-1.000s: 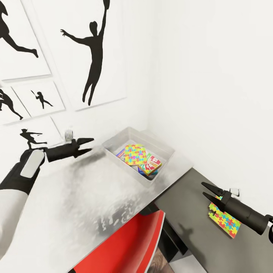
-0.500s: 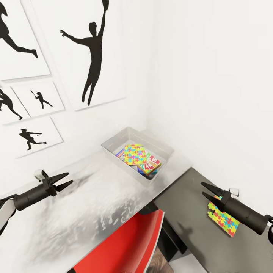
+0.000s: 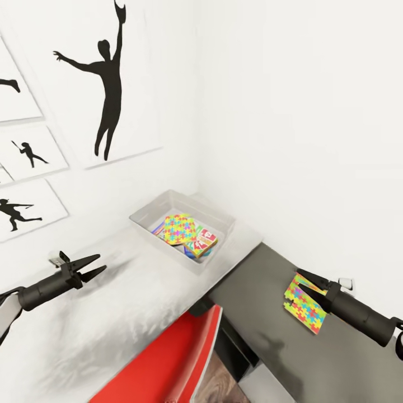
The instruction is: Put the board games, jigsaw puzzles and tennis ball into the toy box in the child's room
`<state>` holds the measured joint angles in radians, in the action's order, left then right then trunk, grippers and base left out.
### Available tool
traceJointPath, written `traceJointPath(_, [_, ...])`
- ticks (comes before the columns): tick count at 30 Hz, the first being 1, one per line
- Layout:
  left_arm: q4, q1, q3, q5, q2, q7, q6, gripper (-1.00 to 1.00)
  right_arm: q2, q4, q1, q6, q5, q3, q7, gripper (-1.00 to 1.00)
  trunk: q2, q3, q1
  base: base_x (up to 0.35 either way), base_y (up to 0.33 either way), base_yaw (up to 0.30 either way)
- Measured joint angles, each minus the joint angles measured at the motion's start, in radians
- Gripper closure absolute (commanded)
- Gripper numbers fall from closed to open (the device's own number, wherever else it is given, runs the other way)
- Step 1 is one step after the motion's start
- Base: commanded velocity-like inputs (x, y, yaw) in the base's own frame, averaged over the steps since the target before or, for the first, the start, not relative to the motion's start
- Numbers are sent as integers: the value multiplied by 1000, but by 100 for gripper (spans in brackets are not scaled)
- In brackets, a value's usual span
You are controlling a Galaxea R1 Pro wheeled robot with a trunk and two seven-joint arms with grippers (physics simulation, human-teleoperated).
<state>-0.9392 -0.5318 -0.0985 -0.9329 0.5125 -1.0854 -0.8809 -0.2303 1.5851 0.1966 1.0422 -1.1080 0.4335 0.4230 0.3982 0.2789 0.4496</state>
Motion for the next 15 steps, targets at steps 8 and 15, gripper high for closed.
traceJointPath(8, [-1,0,-3,0,5,-1,0,-100,0,0,0,0,0,2,1,-100,0,-3,0,-33,-90,-43])
traceJointPath(15, [-1,0,-3,0,7,-2,1,-100,1,0,0,0,0,1,1,-100,0,-3,0,-23,-3,-1])
